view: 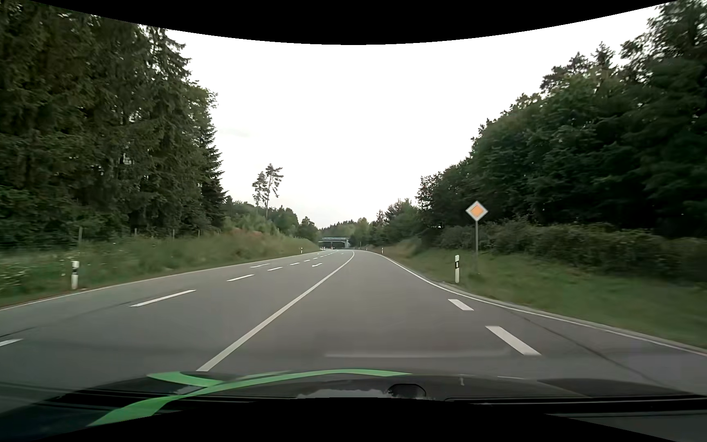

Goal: Follow the waypoints while adhering to traffic rules and regulations

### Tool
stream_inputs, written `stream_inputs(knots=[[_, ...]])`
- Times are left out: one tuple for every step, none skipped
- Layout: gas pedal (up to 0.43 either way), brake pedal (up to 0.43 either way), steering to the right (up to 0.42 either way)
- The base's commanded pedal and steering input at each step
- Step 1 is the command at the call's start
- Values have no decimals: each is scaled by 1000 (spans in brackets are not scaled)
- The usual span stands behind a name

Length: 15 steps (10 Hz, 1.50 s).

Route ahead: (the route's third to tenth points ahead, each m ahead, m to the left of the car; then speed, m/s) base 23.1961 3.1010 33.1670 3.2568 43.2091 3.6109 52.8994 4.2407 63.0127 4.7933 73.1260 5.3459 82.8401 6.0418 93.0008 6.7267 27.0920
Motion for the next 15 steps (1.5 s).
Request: stream_inputs(knots=[[311, 0, -8], [331, 0, -8], [331, 0, -8], [339, 0, -8], [350, 0, -8], [350, 0, -8], [350, 0, -8], [331, 0, -8], [280, 0, -8], [268, 0, -7], [268, 0, -6], [268, 0, -6], [268, 0, -6], [240, 0, -6], [228, 0, -5]])
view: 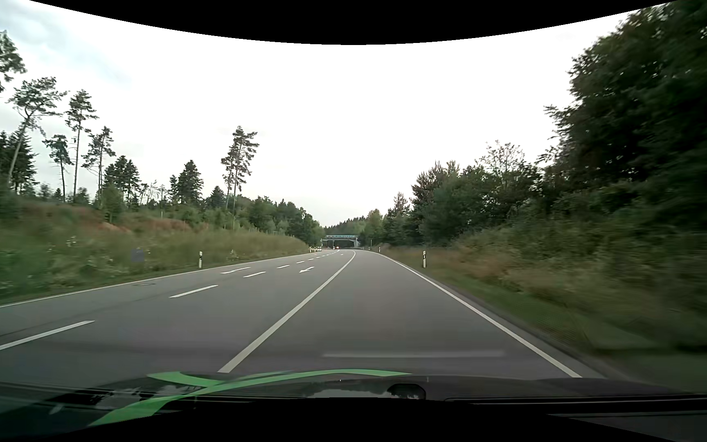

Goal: Follow the waypoints while adhering to traffic rules and regulations

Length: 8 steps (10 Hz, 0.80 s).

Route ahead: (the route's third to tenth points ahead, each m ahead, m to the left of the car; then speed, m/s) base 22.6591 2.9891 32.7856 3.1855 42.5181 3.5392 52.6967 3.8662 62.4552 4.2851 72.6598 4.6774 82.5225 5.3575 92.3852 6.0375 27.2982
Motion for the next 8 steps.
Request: stream_inputs(knots=[[228, 0, -5], [228, 0, -6], [228, 0, -5], [228, 0, -6], [240, 0, -6], [248, 0, -6], [248, 0, -6], [260, 0, -6]])
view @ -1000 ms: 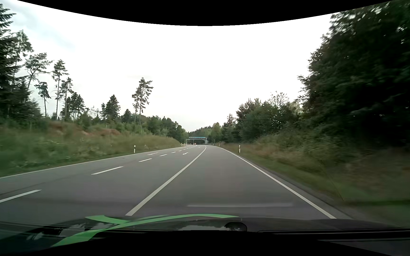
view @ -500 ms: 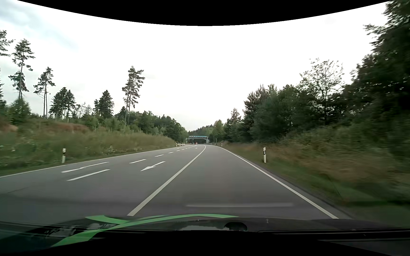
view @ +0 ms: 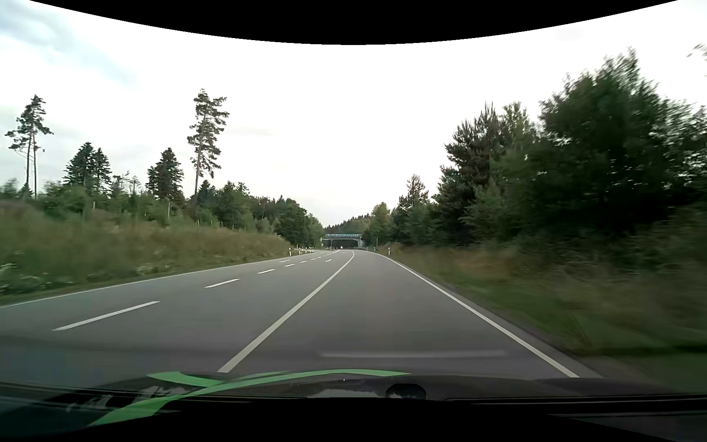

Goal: Follow the waypoints while adhering to traffic rules and regulations

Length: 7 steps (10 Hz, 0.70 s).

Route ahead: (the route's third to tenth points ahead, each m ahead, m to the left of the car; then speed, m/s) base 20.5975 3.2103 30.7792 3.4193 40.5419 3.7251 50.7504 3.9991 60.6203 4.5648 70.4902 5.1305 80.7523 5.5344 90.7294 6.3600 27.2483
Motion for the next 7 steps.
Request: stream_inputs(knots=[[260, 0, -6], [260, 0, -6], [248, 0, -6], [248, 0, -5], [248, 0, -6], [260, 0, -6], [280, 0, -5]])
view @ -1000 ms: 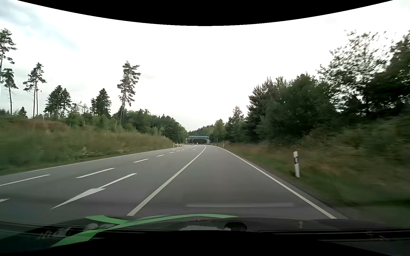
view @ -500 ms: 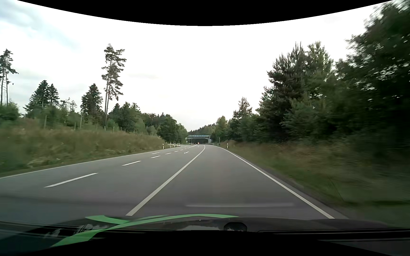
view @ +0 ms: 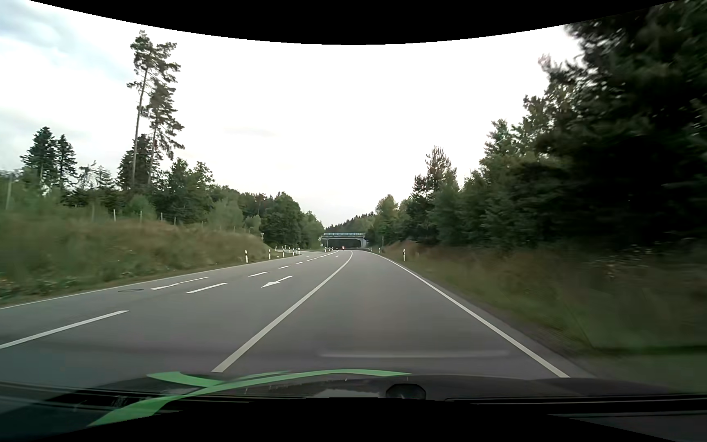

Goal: Follow the waypoints while adhering to traffic rules and regulations

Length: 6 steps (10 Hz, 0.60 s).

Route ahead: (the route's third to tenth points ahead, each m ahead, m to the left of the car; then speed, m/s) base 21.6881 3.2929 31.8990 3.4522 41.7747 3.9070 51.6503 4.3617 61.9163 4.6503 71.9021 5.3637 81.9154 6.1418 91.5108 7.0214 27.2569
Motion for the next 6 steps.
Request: stream_inputs(knots=[[287, 0, -6], [299, 0, -6], [311, 0, -6], [311, 0, -6], [311, 0, -7], [299, 0, -6]])
